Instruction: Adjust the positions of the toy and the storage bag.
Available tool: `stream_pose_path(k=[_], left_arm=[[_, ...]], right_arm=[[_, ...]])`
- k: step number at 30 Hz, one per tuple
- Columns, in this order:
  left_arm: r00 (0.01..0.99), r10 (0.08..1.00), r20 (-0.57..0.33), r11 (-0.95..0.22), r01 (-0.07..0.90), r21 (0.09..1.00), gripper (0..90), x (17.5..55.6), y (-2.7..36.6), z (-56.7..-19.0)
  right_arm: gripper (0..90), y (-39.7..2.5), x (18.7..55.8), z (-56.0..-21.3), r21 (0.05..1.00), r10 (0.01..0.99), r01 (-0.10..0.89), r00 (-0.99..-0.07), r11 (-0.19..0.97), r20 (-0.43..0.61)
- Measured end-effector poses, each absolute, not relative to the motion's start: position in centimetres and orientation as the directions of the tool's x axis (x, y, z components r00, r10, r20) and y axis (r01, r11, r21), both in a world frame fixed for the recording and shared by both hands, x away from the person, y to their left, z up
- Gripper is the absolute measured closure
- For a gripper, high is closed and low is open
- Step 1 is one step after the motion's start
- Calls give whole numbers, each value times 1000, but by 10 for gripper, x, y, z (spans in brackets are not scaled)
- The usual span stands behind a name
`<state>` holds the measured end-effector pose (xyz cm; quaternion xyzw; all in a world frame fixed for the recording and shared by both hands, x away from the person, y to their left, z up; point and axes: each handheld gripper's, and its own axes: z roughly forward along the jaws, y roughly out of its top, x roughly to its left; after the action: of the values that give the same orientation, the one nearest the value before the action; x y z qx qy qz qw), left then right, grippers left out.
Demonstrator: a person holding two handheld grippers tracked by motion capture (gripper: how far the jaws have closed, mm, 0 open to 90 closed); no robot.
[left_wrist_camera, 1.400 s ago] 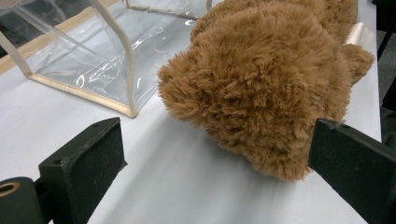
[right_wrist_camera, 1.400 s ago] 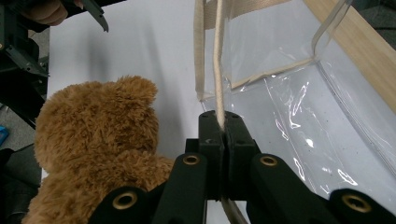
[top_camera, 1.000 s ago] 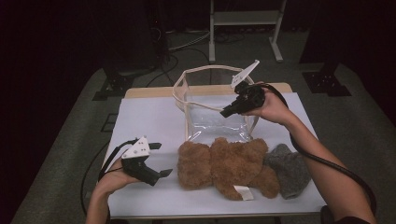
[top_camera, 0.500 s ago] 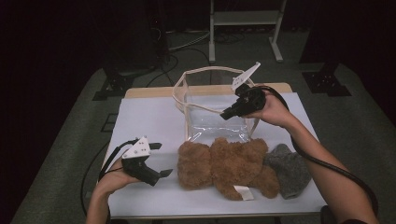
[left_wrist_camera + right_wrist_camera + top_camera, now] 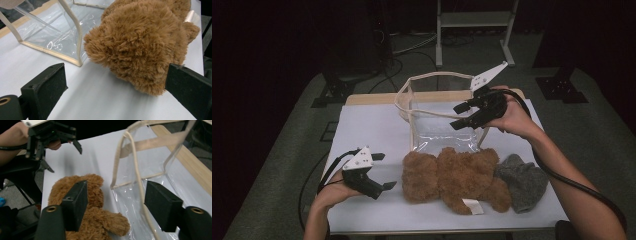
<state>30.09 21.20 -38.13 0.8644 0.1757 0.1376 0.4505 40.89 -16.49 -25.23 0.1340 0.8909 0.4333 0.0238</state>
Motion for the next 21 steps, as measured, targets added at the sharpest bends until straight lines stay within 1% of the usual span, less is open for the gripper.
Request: stream_pose_path(k=[4, 9, 13, 21], left_arm=[[899, 432, 73, -529, 187, 828, 29, 301, 211, -382], [901, 428, 77, -530, 181, 828, 29, 300, 210, -381], [900, 430, 75, -529, 183, 829, 29, 300, 211, -381], [897, 437, 72, -526, 189, 829, 29, 300, 213, -382]], right_arm=[[284, -162, 390, -248, 791, 230, 163, -973, 590, 29], [267, -158, 369, -252, 783, 179, 132, -984, 608, 26], [256, -153, 358, -268, 758, 144, 126, -989, 640, 42], [254, -145, 351, -311, 703, 127, 155, -988, 694, 92]])
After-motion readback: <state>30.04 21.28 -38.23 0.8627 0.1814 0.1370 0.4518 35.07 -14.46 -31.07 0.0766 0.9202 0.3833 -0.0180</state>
